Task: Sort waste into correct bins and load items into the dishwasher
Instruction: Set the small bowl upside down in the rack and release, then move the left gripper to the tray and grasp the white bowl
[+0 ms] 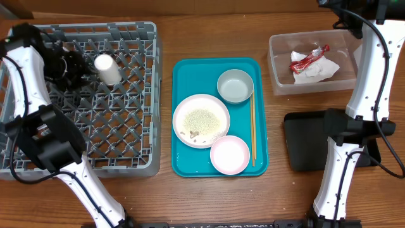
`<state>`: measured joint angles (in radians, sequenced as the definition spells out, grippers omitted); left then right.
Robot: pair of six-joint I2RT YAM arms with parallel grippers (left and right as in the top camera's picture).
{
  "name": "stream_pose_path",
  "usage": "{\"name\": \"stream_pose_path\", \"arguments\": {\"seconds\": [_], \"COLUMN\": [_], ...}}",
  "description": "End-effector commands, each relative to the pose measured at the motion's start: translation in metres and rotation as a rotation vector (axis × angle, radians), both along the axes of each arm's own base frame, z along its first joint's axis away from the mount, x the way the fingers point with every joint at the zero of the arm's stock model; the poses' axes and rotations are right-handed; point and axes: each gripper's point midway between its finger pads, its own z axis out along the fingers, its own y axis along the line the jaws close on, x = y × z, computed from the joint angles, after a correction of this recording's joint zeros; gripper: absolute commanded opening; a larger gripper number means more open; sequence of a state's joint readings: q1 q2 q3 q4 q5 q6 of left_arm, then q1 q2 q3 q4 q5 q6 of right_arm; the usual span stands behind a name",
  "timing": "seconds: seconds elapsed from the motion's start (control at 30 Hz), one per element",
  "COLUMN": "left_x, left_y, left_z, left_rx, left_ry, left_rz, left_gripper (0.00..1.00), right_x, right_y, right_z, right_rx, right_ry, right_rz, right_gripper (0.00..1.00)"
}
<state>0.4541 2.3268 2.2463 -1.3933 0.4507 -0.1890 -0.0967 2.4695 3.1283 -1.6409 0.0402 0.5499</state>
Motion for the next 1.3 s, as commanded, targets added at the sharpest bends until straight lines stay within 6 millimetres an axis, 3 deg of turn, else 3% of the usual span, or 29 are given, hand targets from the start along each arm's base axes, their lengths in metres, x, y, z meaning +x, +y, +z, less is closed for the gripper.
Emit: {"name": "stream_pose_path", "arguments": {"seconds": [0.0, 0.17, 0.3, 0.47, 0.63, 0.83, 1.0, 1.27], "left_x": [0.007, 0.01, 0.01, 0.015, 0.02, 0.025, 0.012, -0.029], "left_y": [0.016, 0.002, -0.026, -0.094, -0.184, -0.294, -0.381, -0.468], "left_z": [0.026, 0.055, 0.074, 0.104, 0.116, 0.092, 0.054, -0.001], "left_rx": [0.068, 0.085, 0.086, 0.06, 0.093, 0.223, 0.328, 0.414], "left_ry": [-0.042, -0.081, -0.106, -0.213, -0.316, -0.373, -0.381, -0.371], "left_rz": [0.024, -0.009, -0.103, -0.316, -0.597, -0.883, -1.064, -1.284], "left_gripper": [0.49, 0.41, 0.37, 0.37, 0.37, 0.38, 0.38, 0.38], "right_x": [-0.003, -0.003, -0.003, -0.003, -0.003, -0.003, -0.003, -0.003], "right_y": [-0.001, -0.001, -0.001, -0.001, -0.001, -0.001, -0.001, -0.001], "right_z": [0.015, 0.015, 0.015, 0.015, 0.015, 0.015, 0.015, 0.015], "right_rx": [0.0, 0.0, 0.0, 0.0, 0.0, -0.001, 0.0, 0.0], "right_ry": [-0.039, -0.039, -0.039, -0.039, -0.039, -0.039, -0.039, -0.039], "right_rz": [-0.006, -0.006, -0.006, -0.006, -0.006, -0.006, -0.006, -0.006], "right_gripper": [1.0, 1.0, 1.0, 1.0, 1.0, 1.0, 1.0, 1.0]}}
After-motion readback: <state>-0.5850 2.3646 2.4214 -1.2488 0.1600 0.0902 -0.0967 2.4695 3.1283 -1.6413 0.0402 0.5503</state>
